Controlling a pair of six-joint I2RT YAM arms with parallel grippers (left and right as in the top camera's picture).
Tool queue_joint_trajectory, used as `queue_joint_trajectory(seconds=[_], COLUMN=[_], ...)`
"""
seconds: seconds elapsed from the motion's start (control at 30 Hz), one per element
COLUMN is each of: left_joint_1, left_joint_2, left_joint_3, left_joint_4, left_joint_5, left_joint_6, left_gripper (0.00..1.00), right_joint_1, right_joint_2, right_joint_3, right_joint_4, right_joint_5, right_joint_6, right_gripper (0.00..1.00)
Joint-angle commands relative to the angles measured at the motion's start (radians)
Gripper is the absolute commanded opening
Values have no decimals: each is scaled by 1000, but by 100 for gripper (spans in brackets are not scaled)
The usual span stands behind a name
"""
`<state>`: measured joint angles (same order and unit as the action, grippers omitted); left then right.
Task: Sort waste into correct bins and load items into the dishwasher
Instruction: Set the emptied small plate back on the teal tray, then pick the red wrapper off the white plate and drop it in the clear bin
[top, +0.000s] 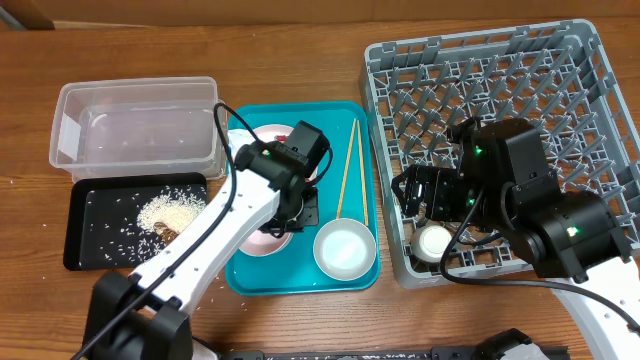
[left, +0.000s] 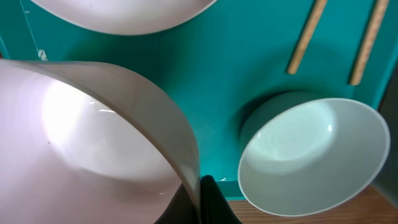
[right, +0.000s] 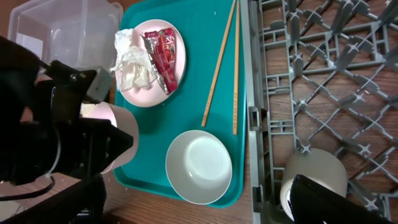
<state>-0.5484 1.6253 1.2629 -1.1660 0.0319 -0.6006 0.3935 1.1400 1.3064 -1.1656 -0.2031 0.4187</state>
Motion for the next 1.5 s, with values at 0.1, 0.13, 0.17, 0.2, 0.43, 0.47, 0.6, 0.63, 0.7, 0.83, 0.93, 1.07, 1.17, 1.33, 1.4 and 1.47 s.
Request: queue_joint_trajectory(seconds=[0.1, 0.13, 0.17, 0.2, 0.43, 0.47, 0.6, 0.63, 0.7, 0.83, 0.93, 1.07, 1.17, 1.33, 1.4, 1.47], left_joint_1=[-21, -25, -35, -41, -63, -58, -13, 2, 37, 105, 125, 126, 126, 126, 126, 127], left_joint_2=[50, 55, 55, 55, 55, 55, 55, 55, 55, 63, 103, 196, 264, 306, 302, 292], left_joint_3=[-80, -93, -105, -105, -98, -91, -16, 6, 39, 47, 47, 47, 47, 47, 51, 70], left_joint_4=[32, 45, 58, 59, 72, 72, 71, 76, 113, 253, 321, 399, 458, 487, 482, 460], left_joint_5=[-12, -8, 13, 13, -42, -45, -118, -136, -147, -143, -146, -146, -116, -90, -73, -36], left_joint_6=[-51, -62, -81, -82, -103, -101, -67, -66, -29, 16, 18, 22, 22, 21, 21, 21], left_gripper=[4, 4, 4, 5, 48, 52, 63, 65, 67, 61, 59, 59, 59, 30, 6, 4], right_joint_1=[5, 5, 5, 5, 5, 5, 5, 5, 5, 5, 5, 5, 5, 5, 5, 5], right_joint_2=[0, 0, 1, 2, 8, 9, 14, 17, 23, 40, 53, 70, 79, 84, 84, 84], right_joint_3=[11, 11, 11, 11, 10, 10, 10, 10, 10, 10, 10, 10, 10, 10, 10, 10], right_joint_4=[-3, -3, -3, -3, -3, -3, -3, -3, -3, -3, -3, -3, -3, -3, -3, -3], right_joint_5=[0, 0, 0, 0, 0, 0, 0, 0, 0, -1, 0, -1, 0, 0, 0, 0], right_joint_6=[2, 2, 2, 1, 1, 1, 1, 1, 1, 2, 2, 2, 2, 1, 2, 1], right_gripper=[96, 97, 97, 97, 97, 97, 97, 97, 97, 97, 97, 97, 97, 97, 96, 97])
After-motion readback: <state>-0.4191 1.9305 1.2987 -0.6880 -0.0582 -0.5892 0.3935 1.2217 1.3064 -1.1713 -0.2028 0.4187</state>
